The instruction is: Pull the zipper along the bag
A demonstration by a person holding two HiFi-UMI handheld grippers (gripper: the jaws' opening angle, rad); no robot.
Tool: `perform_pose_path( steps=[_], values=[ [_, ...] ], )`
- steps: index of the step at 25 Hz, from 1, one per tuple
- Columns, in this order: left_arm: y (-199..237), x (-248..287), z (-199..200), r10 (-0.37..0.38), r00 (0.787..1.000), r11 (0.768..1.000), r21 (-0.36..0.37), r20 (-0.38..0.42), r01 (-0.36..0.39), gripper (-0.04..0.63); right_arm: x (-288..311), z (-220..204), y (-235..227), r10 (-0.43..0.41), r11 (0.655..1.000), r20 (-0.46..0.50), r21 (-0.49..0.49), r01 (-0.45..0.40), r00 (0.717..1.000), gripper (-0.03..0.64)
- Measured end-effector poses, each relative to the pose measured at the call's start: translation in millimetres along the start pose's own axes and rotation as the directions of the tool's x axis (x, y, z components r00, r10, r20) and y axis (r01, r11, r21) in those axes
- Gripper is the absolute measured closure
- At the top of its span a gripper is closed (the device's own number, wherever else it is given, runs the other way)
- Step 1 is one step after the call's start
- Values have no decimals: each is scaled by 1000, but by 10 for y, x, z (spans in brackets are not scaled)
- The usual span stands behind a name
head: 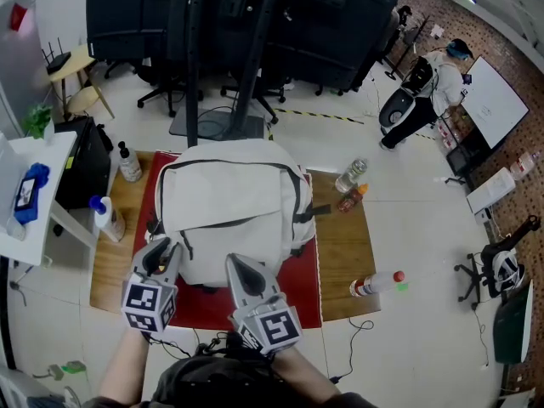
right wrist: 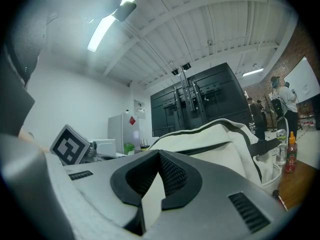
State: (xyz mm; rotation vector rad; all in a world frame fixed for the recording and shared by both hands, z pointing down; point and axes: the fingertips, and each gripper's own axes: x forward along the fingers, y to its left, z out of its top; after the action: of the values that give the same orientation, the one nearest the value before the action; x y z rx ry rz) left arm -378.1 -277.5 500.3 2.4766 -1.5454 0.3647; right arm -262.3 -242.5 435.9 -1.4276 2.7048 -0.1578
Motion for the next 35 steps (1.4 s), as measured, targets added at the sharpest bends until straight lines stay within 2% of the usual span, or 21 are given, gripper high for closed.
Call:
perform_pose_path(
  steps=[12,17,25,30,35],
  values=[
    [28,166,-32,-53,999,998,-46,11,53,467,197,-139,100,45,999,-32,13,-44,998,611],
    [9,148,-39,-99,995,993,-63,23,100,514,280,-169,144,65,998,-41,13,-65,997,611],
    [-29,80,-17,-168,985,985,-46,24,169,537,395,-247,190,78,997,-49,21,-77,996,611],
    [-3,76,-23,-189,981,981,-42,40,190,540,542,-457,309,120,993,-128,2,-121,984,611],
    [10,83,-16,-203,978,979,-29,38,204,540,671,-533,405,104,994,-163,-20,-109,981,603]
  ],
)
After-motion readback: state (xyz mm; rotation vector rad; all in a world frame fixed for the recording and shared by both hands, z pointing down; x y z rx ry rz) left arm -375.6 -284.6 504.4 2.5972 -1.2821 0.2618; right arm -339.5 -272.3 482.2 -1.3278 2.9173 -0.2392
